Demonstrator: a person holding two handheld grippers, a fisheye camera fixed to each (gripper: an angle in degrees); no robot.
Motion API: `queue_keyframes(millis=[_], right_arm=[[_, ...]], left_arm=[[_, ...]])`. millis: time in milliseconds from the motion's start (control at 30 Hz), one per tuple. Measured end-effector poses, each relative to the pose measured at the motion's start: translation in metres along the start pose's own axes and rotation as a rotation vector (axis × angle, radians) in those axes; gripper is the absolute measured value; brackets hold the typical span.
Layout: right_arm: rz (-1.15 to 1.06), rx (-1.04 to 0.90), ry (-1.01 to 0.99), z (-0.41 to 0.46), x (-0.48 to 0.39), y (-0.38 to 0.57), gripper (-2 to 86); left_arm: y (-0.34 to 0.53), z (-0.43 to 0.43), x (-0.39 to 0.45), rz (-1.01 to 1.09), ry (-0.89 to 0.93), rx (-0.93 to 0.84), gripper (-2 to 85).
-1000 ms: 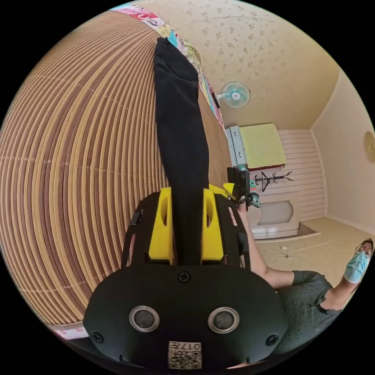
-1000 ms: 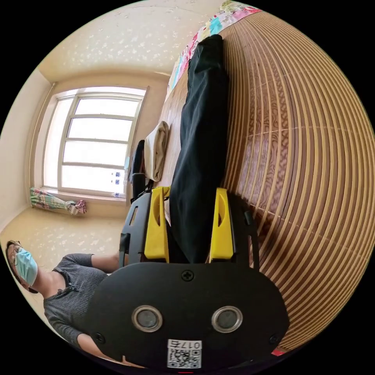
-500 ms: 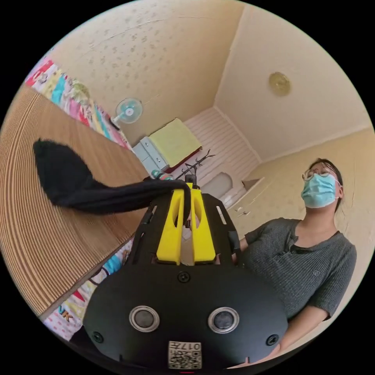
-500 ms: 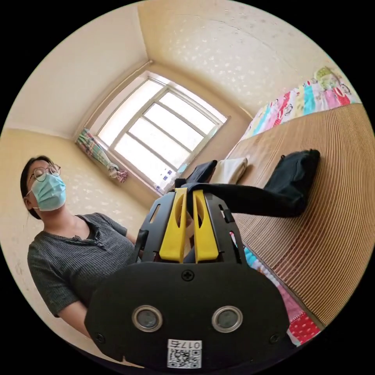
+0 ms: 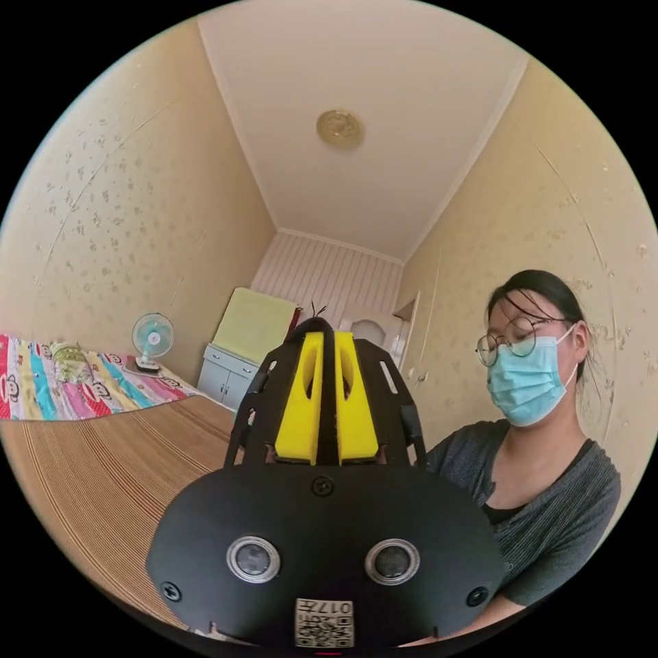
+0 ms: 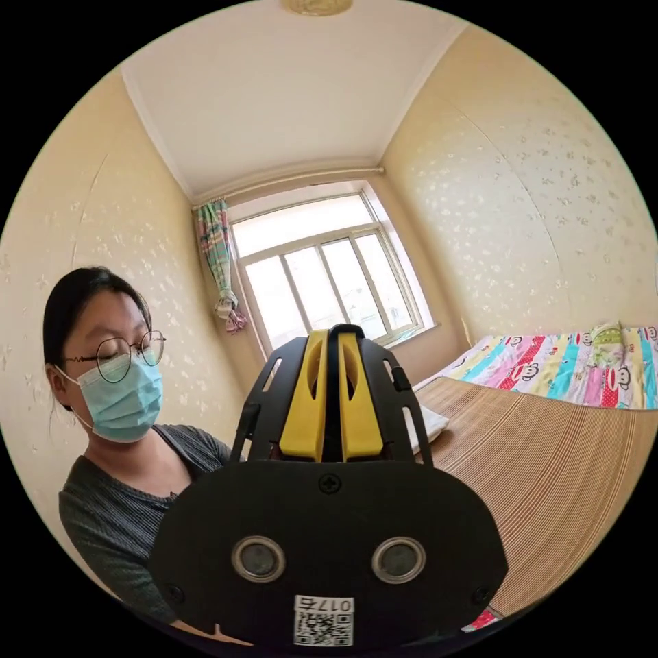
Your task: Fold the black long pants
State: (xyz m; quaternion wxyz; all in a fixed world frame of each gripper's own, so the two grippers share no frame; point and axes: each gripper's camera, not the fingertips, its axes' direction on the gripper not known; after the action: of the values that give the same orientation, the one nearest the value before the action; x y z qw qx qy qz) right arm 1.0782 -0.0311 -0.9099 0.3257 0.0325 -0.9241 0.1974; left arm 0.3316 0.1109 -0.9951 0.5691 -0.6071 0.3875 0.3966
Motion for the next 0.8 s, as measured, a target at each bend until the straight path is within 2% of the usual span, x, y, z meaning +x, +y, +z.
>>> queue_keyframes(millis=[133, 267, 400, 500, 633, 733, 767, 800], right_arm=[[0.179, -0.041, 0.093, 0.015, 0.087, -0.006, 1.9], [0.333, -0.045, 0.174, 0.04, 0.186, -0.01, 2.0], [0.351, -0.098, 0.353, 0.067, 0.228, 0.014, 2.1], [0.341, -0.227, 0.414, 0.077, 0.249, 0.079, 2.3], [0.522, -0.387, 0.418, 0.052, 0.266, 0.238, 2.5], [0.77, -0.458, 0.414, 0.009, 0.254, 0.366, 2.4], [0.861, -0.465, 0.372, -0.012, 0.242, 0.404, 2.3], [0.9, -0.459, 0.351, -0.023, 0.235, 0.418, 2.2]], left_arm=[[0.016, 0.02, -0.103, -0.187, -0.113, -0.024, 1.6], [0.023, 0.033, -0.19, -0.182, -0.272, -0.079, 1.9], [0.088, 0.043, -0.267, -0.281, -0.352, -0.159, 2.6], [0.182, 0.047, -0.301, -0.338, -0.396, -0.315, 3.8], [0.356, 0.041, -0.321, -0.54, -0.401, -0.53, 4.8], [0.45, 0.004, -0.324, -0.748, -0.485, -0.521, 6.3], [0.461, -0.006, -0.326, -0.792, -0.488, -0.494, 6.9], [0.473, -0.025, -0.331, -0.84, -0.442, -0.394, 8.5]])
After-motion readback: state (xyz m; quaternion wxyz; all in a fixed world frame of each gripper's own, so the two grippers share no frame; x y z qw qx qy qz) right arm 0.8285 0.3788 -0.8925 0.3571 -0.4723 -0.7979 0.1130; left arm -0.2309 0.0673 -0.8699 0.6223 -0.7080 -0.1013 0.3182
